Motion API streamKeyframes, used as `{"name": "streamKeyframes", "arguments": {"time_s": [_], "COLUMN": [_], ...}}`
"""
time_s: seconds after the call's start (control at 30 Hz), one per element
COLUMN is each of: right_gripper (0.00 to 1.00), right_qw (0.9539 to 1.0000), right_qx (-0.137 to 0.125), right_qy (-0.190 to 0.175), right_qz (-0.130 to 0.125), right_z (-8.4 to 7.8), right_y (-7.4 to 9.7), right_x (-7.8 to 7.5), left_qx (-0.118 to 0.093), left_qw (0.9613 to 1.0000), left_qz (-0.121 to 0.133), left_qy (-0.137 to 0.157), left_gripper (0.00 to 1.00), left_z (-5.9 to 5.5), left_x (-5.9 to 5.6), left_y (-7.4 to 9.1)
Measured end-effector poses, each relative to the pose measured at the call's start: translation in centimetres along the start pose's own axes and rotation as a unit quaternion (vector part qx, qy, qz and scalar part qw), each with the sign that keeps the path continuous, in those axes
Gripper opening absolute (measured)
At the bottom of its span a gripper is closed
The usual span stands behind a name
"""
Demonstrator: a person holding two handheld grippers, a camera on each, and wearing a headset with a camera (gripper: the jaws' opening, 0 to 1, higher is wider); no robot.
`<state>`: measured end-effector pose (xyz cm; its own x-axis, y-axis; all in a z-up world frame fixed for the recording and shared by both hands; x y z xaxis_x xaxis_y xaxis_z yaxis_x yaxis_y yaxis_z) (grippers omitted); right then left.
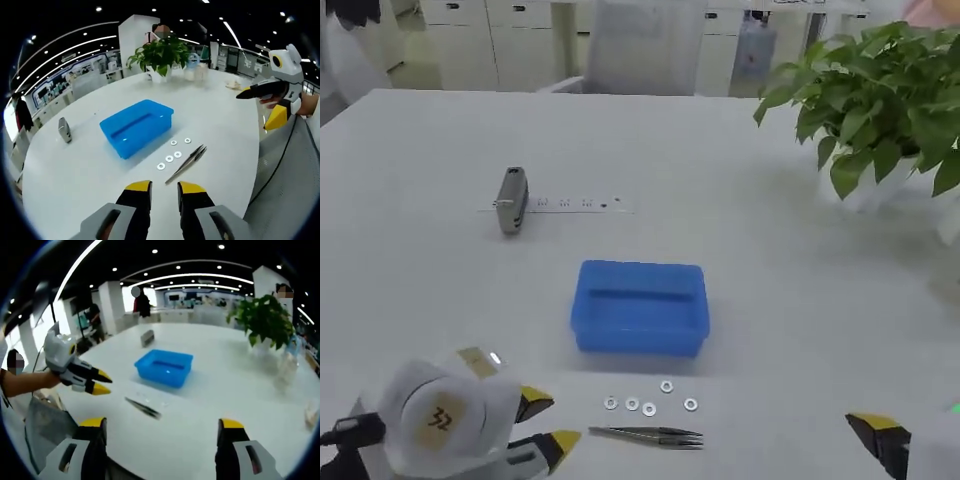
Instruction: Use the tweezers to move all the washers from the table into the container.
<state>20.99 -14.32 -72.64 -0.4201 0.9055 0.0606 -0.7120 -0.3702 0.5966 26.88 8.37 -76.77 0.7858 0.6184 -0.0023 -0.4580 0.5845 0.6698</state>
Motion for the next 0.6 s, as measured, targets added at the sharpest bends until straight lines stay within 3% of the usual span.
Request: {"name": "streamKeyframes", "arguments": {"time_s": [0.1,0.2,0.33,0.4,0.6], "right_gripper": [0.9,0.9,0.9,0.89,0.89], "right_qw": [1.0,1.0,1.0,1.0,0.9999], "right_qx": [0.002,0.002,0.005,0.006,0.009], "right_qy": [-0.004,-0.004,-0.004,-0.005,-0.01], "right_qz": [-0.001,-0.002,-0.002,-0.002,-0.002], "right_z": [-0.1,-0.1,-0.2,-0.3,-0.4], "right_y": [-0.1,-0.1,-0.1,-0.2,-0.3], "right_x": [-0.1,-0.1,-0.1,-0.2,-0.3], "left_qx": [0.017,0.039,0.054,0.071,0.085], "left_qw": [0.9996,0.9981,0.9967,0.9945,0.9901], "left_qz": [-0.014,-0.039,-0.047,-0.06,-0.076], "left_qy": [-0.017,-0.026,-0.038,-0.049,-0.081], "left_gripper": [0.12,0.14,0.13,0.11,0.07], "left_z": [-0.2,-0.6,-0.9,-1.1,-1.2], "left_x": [0.2,0.0,0.2,0.2,0.4], "left_y": [-1.2,-2.3,-3.4,-3.8,-5.1]}}
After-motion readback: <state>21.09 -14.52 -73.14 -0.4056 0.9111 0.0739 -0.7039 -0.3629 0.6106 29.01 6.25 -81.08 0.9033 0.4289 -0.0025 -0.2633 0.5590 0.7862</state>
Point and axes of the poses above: the centre of the closed fingertips' face, and the gripper's own axes: y roughly backward along the fingers, x roughly to its left, z roughly out of its top, the point moved 6 cm from there along y, roughly backward along the fingers, and after that the axes turned 5 degrees about -z, right-handed, at the moved point
